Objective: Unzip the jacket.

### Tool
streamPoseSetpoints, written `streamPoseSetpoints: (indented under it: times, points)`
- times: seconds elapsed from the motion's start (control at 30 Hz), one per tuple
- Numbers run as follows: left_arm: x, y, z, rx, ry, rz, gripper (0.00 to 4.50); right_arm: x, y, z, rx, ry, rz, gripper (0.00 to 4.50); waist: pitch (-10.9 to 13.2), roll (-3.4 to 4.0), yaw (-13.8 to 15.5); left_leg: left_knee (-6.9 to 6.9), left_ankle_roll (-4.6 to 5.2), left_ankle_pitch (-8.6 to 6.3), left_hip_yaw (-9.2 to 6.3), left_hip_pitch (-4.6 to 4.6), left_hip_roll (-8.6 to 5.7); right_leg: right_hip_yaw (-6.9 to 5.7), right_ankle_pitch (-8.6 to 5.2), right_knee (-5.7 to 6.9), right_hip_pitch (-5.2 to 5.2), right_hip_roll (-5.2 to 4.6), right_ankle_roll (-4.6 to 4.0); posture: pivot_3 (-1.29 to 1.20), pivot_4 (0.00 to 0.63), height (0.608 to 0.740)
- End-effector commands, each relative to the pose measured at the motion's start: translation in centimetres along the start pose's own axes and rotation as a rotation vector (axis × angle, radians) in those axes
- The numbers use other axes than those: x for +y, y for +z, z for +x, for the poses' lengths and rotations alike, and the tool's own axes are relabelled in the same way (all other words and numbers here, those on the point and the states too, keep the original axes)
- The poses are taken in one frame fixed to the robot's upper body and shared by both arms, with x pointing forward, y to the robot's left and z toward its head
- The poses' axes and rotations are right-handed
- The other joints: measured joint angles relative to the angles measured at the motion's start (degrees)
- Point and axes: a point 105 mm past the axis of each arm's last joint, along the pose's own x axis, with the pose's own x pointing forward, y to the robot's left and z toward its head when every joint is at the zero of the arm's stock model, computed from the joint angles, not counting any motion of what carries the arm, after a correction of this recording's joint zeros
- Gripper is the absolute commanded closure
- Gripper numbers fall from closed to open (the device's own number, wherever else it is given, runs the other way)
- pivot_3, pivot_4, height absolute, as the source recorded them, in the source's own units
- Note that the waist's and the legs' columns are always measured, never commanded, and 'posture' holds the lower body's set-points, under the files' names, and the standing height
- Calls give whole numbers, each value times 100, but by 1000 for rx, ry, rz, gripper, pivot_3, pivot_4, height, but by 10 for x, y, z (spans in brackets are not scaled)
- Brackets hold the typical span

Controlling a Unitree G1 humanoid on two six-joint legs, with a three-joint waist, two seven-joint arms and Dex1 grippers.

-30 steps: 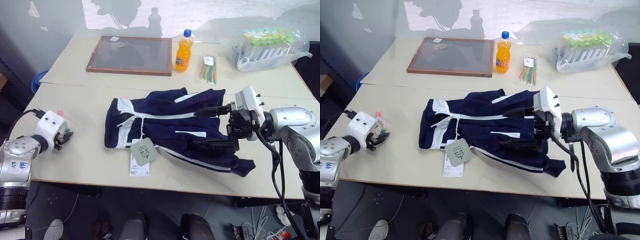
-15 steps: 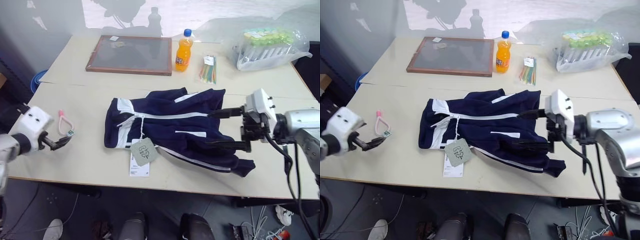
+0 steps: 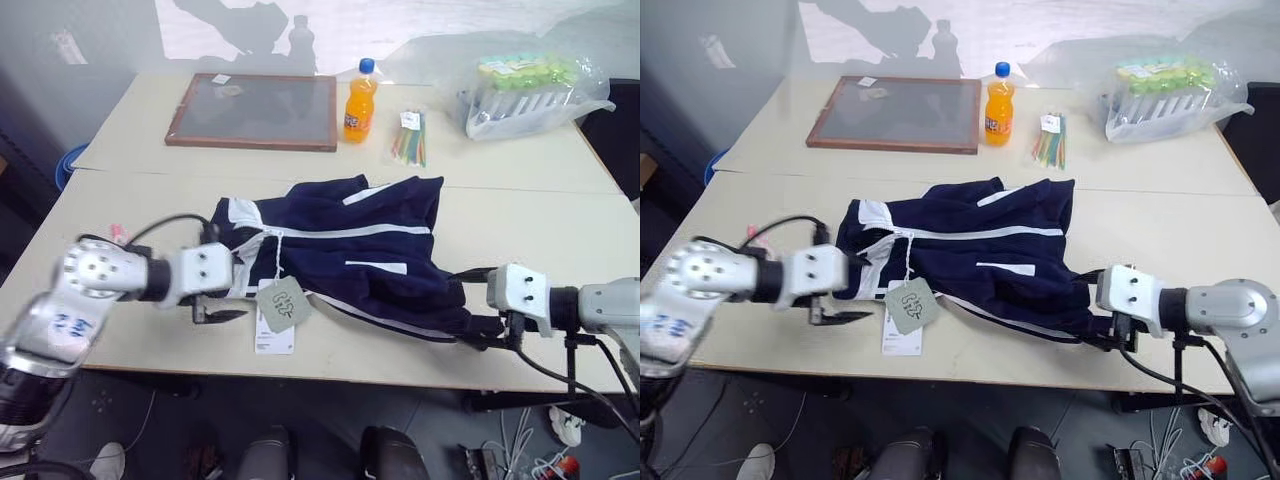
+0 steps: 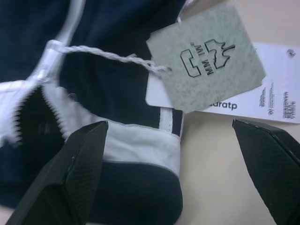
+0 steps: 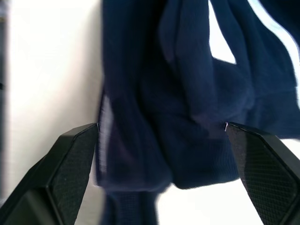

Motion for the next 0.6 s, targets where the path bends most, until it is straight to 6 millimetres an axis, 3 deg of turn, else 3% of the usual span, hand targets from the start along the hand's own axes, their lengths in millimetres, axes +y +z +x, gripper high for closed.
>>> streamPoseSetpoints:
  times: [0.03,0.17,0.27,0.6]
  points:
    - [7,-6,12,31,25,82,16,-4,-4,9,2,-33,-44,0,0,0,18,-1,0,0,12,-1,0,-2,0,-1,0,0,0,0,150,740]
    - [4,-18,21,63,5,111,16,-2,-12,22,8,-21,-49,0,0,0,31,4,1,-1,25,-1,1,-2,0,-1,2,-1,0,0,150,740]
    - [-2,-24,18,67,-20,109,600,3,-18,24,10,16,-40,604,0,0,31,8,1,-1,22,1,3,-1,0,2,4,-1,0,0,150,740]
    - [-23,-38,8,77,-78,94,3689,5,-25,15,26,65,-33,4091,-1,1,-9,9,1,-1,14,10,14,6,0,6,5,5,0,0,150,740]
